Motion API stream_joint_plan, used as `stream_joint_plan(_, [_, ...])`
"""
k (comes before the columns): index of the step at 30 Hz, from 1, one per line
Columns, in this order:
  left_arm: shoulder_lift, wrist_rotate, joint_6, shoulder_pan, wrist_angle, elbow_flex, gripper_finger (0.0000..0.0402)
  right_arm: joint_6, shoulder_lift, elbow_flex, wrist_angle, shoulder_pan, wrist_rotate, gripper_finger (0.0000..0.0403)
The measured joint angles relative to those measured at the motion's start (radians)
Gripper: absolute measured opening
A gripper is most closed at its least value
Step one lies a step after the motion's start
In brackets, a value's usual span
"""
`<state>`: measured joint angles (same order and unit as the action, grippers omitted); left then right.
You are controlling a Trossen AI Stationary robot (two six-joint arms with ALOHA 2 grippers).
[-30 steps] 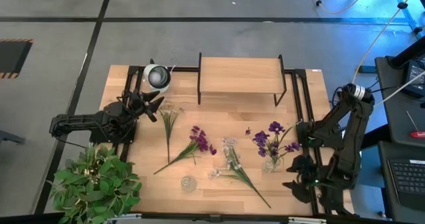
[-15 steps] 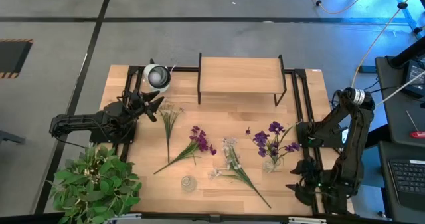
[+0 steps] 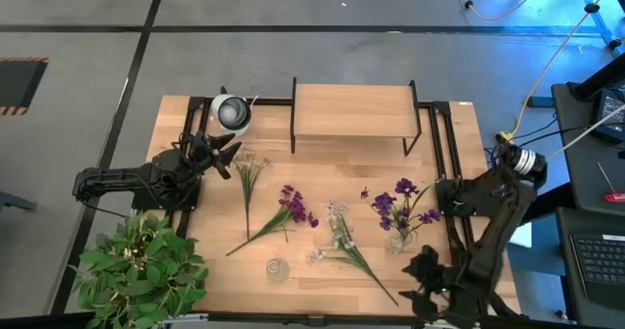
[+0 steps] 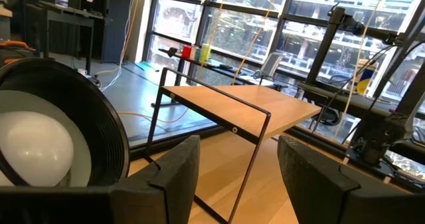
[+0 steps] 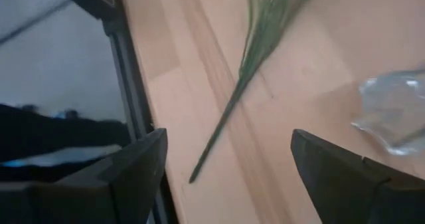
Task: Pick and place flowers into a vace then onto a shelf
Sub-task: Put the bottom white flowers into the right transparent vase
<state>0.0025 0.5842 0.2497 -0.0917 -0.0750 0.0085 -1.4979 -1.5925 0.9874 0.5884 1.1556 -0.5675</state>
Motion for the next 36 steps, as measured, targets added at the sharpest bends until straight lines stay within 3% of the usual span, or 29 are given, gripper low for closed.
stream_joint_plan(6, [0.000, -0.001, -0.001, 0.000, 0.000, 0.000, 0.0196, 0.156, -0.115, 0.028, -0.132, -0.076, 0.072, 0.0322])
stream_joint_plan(11, [0.000, -0.011, -0.001, 0.000, 0.001, 0.000, 0.0196, 0.229, -0.231, 0.130, -0.099, -0.101, 0.074, 0.0305])
stream_joint_plan(16, [0.000, -0.043, -0.001, 0.000, 0.002, 0.000, 0.0196, 0.193, -0.352, 0.240, 0.030, -0.101, 0.107, 0.0269])
stream_joint_plan(21, [0.000, -0.055, -0.001, 0.000, 0.003, 0.000, 0.0196, 0.145, -0.433, 0.295, 0.018, -0.108, 0.156, 0.0240])
stream_joint_plan(28, [0.000, -0.054, -0.001, 0.000, 0.003, 0.000, 0.0196, -0.086, -0.451, 0.301, 0.075, -0.112, 0.142, 0.0213])
stream_joint_plan(36, [0.000, -0.054, -0.001, 0.000, 0.003, 0.000, 0.0196, -0.084, -0.451, 0.300, 0.085, -0.138, 0.126, 0.0200])
